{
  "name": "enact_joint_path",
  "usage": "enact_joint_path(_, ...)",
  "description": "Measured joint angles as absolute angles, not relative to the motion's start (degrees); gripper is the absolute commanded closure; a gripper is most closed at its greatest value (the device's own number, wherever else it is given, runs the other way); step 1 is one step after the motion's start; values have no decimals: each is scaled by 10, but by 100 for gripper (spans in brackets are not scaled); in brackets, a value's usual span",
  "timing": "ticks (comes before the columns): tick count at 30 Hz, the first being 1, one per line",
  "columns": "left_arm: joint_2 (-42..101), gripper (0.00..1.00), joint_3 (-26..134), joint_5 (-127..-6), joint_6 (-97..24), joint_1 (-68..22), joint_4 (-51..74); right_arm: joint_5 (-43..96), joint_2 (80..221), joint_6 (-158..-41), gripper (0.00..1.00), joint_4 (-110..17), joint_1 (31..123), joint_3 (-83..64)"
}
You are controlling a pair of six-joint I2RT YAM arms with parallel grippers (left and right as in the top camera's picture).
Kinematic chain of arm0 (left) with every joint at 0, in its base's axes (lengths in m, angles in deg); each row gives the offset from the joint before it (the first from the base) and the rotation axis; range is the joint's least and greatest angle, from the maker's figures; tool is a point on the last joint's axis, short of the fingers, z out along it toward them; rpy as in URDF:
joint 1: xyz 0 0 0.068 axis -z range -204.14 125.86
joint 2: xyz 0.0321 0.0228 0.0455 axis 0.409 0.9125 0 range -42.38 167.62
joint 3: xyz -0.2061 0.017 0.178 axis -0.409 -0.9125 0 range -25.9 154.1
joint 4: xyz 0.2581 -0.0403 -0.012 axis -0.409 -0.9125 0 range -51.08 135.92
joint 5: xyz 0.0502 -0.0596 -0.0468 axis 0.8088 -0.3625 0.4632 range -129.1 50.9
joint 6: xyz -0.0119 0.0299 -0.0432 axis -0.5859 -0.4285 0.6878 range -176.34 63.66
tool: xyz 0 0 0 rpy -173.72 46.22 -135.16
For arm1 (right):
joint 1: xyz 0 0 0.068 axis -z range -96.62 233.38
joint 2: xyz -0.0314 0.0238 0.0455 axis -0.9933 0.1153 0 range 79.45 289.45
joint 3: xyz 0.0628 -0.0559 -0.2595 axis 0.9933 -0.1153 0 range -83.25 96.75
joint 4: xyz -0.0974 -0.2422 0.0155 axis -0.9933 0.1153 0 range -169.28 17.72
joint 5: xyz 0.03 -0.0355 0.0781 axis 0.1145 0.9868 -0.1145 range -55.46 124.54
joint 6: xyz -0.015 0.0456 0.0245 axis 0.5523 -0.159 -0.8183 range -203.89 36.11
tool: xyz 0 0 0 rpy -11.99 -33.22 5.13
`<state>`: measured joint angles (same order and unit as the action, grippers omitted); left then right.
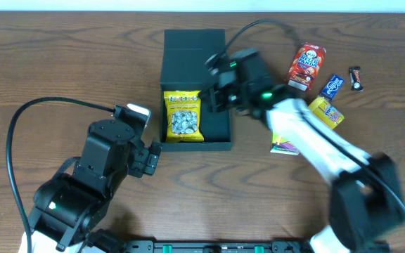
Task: Pack container
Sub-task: 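Open the right gripper and withdraw it from the box, then grasp the yellow Pretz box with the right gripper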
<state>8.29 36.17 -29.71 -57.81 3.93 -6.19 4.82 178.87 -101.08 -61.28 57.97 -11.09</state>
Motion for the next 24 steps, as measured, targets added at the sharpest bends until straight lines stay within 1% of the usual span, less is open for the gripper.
enact_joint_path(2, 83, 5, 362, -297, -578, 39, -62, 47, 1744, -1008, 93, -584, 605, -109)
enact_joint_path(5, 83, 5, 362, -297, -578, 39, -62, 58, 1691, -1001, 93, -527, 642, -107)
enact_joint_path(7, 83, 5, 362, -297, -578, 39, -62, 76, 1666, -999, 95, -478, 667, -106)
enact_joint_path(9, 83, 5, 362, -297, -578, 39, -62, 99, 1648, -996, 92, -431, 689, -106)
enact_joint_path(10, 83, 5, 362, -297, -578, 39, -62, 114, 1640, -996, 89, -408, 701, -106)
enact_joint_path(12, 83, 5, 362, -297, -578, 39, -62, 147, 1627, -996, 69, -363, 720, -106)
enact_joint_path(13, 83, 5, 362, -297, -578, 39, -62, 163, 1624, -997, 56, -343, 727, -106)
enact_joint_path(15, 83, 5, 362, -297, -578, 39, -62, 194, 1621, -994, 11, -301, 736, -106)
enact_joint_path(16, 83, 5, 362, -297, -578, 39, -62, 207, 1622, -993, 1, -283, 738, -106)
enact_joint_path(24, 83, 5, 362, -297, -578, 39, -62, 266, 1659, -989, 1, -240, 738, -120)
